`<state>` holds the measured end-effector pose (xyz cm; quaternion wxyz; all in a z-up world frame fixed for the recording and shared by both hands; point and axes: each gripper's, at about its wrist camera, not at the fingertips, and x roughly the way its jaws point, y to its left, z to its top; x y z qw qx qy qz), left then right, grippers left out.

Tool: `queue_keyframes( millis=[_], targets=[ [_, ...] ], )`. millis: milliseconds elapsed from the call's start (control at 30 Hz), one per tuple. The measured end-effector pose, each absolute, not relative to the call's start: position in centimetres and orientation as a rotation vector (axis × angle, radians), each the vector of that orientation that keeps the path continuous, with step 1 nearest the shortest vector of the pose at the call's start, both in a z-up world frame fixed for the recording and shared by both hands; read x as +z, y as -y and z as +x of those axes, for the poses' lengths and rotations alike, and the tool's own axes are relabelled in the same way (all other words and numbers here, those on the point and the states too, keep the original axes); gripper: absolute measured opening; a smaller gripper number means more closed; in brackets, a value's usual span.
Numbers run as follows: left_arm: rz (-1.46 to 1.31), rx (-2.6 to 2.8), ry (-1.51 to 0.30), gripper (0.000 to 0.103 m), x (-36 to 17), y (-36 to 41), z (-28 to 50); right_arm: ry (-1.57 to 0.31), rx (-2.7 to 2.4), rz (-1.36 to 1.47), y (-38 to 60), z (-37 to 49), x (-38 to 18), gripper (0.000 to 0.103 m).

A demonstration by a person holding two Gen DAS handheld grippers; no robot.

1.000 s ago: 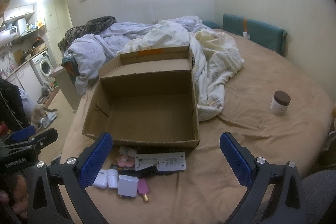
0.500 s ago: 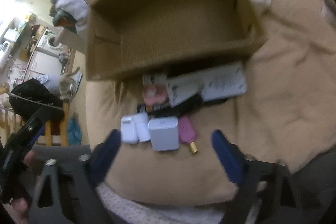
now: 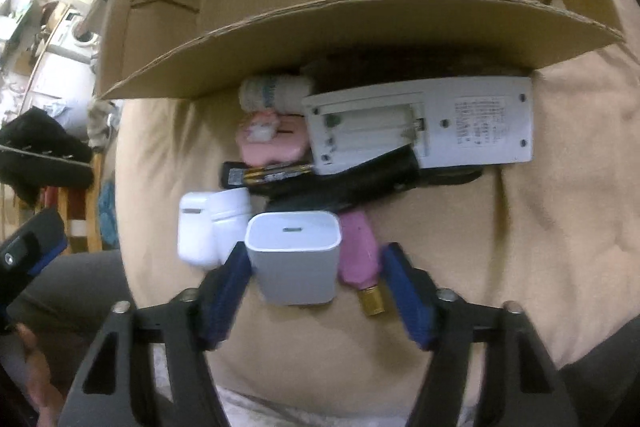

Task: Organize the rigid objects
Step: 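Grasp the white square charger with the right tool while the left tool grasps the white AirPods case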

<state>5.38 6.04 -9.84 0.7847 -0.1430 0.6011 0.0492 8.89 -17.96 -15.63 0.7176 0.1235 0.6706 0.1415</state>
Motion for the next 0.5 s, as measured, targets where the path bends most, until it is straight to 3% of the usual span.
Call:
queue_keyframes(
  millis=[33, 67, 500],
  targets=[
    [-0.311, 0.115, -1.312, 0.099, -10.2, -6.2, 5.6, -1.48, 0.327, 0.275, 18.0, 9.0, -15.4, 0.061],
    [-0.316, 0.12, -1.321, 0.099, -10.4, -6.3, 5.6, -1.468, 0.35, 0.279, 18.0, 9.0, -14.9, 0.049],
    [-0.141, 0.089, -1.493, 0.098, -14.8, -3.0, 8.1, -1.363, 0.444, 0.299, 23.3, 10.2, -7.3, 0.045]
  ],
)
